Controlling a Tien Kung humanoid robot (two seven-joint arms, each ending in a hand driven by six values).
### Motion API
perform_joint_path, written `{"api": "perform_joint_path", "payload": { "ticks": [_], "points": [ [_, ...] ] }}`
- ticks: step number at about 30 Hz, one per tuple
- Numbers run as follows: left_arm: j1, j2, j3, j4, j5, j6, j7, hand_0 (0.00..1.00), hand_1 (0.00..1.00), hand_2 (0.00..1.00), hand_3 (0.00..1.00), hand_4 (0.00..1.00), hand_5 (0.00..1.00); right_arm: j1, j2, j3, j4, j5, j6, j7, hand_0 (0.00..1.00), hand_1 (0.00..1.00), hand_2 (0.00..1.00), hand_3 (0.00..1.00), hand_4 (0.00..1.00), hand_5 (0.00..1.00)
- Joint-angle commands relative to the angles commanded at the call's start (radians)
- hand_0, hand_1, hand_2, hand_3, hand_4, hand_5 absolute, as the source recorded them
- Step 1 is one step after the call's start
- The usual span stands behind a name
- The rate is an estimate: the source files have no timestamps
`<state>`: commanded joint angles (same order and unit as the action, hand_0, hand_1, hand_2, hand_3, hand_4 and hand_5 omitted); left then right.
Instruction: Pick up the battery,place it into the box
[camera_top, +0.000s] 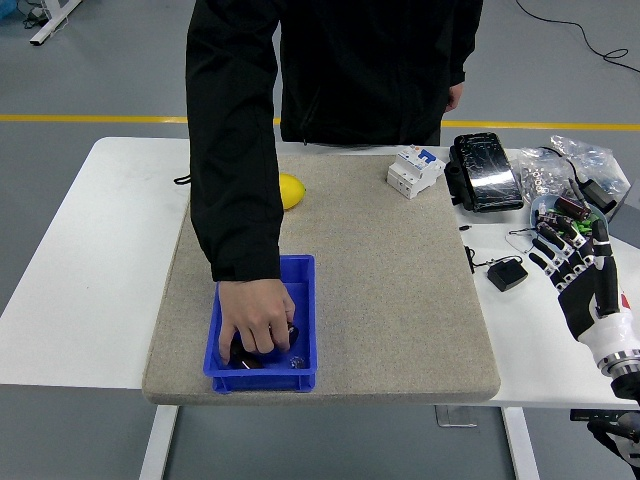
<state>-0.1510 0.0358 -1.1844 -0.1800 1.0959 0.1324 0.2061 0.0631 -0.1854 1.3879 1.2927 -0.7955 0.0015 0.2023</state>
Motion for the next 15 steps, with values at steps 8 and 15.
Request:
{"api": "perform_joint_path", "payload": {
  "ticks": [8,15],
  "points": [
    [0.004,0.001,-0.001,0.0,0.001,-0.032,-0.013,0.723,0.689,0.707,0.6,0.625,0.528,0.028,0.007,-0.013,-0.008,-0.012,-0.017,-0.005,0.894,0.862,0.872,0.912,0.998,0.998],
    [0.007,0.002,0.007,0.0,0.001,-0.028,-0.011,0.724,0.689,0.704,0.601,0.621,0.536,0.024,0.01,-0.012,-0.006,-0.007,-0.02,-0.005,0.895,0.86,0.87,0.906,0.998,0.998]
  ]
}}
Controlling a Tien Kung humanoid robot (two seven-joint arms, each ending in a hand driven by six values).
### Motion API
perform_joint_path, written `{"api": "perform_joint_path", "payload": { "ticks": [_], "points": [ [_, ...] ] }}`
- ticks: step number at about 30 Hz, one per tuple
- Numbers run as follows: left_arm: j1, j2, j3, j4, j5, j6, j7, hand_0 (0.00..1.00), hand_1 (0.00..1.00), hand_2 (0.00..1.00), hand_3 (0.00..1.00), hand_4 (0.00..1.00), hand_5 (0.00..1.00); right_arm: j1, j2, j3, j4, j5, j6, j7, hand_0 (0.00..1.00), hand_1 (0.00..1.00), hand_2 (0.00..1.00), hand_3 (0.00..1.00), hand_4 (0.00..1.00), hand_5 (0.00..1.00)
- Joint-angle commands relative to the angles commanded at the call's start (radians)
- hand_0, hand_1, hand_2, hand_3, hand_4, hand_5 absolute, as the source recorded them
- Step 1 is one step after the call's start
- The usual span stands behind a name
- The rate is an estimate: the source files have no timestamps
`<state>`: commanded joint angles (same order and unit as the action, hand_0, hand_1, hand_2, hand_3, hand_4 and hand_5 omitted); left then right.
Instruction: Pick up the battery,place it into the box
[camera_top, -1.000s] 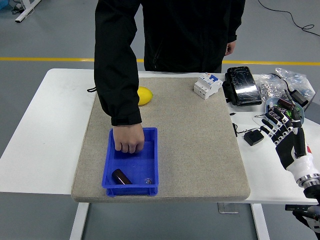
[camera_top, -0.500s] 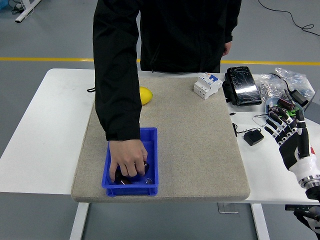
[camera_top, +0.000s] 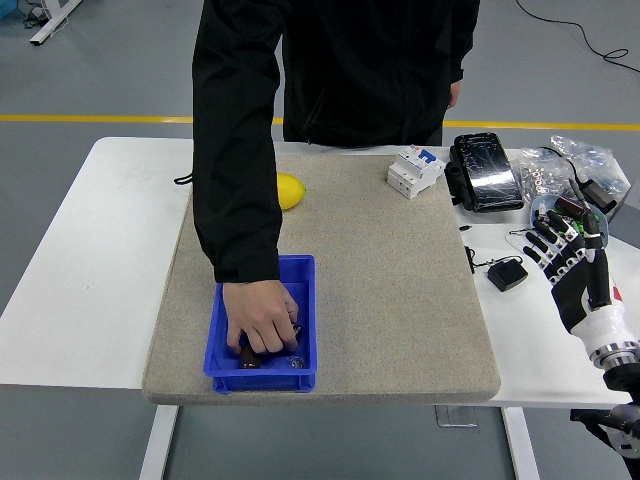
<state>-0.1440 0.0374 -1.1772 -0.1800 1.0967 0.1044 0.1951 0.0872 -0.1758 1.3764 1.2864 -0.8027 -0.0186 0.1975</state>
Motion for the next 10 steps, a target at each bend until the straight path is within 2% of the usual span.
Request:
{"api": "perform_joint_path", "payload": {
  "ticks": [10],
  "points": [
    [-0.004,0.003,0.044,0.0,-0.043,0.001,-0.002,0.726,0.688,0.702,0.599,0.622,0.543,0.014,-0.005,-0.016,0.01,-0.026,-0.009,-0.019,0.892,0.857,0.867,0.902,0.998,0.998]
  ]
}}
